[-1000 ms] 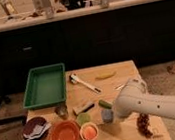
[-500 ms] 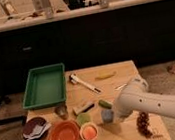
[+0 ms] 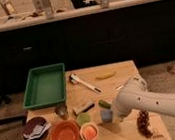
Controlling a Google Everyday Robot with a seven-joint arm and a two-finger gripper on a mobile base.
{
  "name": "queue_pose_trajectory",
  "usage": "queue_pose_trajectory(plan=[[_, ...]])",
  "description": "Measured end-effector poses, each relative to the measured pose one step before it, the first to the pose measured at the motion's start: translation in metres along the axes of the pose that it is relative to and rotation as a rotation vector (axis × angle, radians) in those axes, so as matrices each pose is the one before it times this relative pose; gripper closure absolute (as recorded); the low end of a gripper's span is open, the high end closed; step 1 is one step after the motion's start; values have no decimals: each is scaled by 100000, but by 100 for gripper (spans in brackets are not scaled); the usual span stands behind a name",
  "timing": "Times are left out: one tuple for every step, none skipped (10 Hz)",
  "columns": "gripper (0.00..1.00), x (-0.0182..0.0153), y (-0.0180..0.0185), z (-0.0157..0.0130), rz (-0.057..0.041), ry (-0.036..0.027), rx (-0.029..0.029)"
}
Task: Place sponge in table surface
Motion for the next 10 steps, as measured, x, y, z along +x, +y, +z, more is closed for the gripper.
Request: queue_pose_trajectory(plan=[[81, -19, -5, 3, -42, -4, -4], [71, -4, 2, 7, -16, 4, -13], [61, -7, -1, -1, -4, -10, -4], [51, 26, 0, -4, 49, 13, 15], [40, -25, -5, 4, -44, -16, -7], [33, 10, -2, -2, 15, 5, 12], [30, 16, 0, -4, 44, 1, 11], [30, 11, 4, 8, 32, -13, -9], [30, 8, -1, -4, 24, 1, 6], [30, 3, 0, -2, 11, -7, 3]])
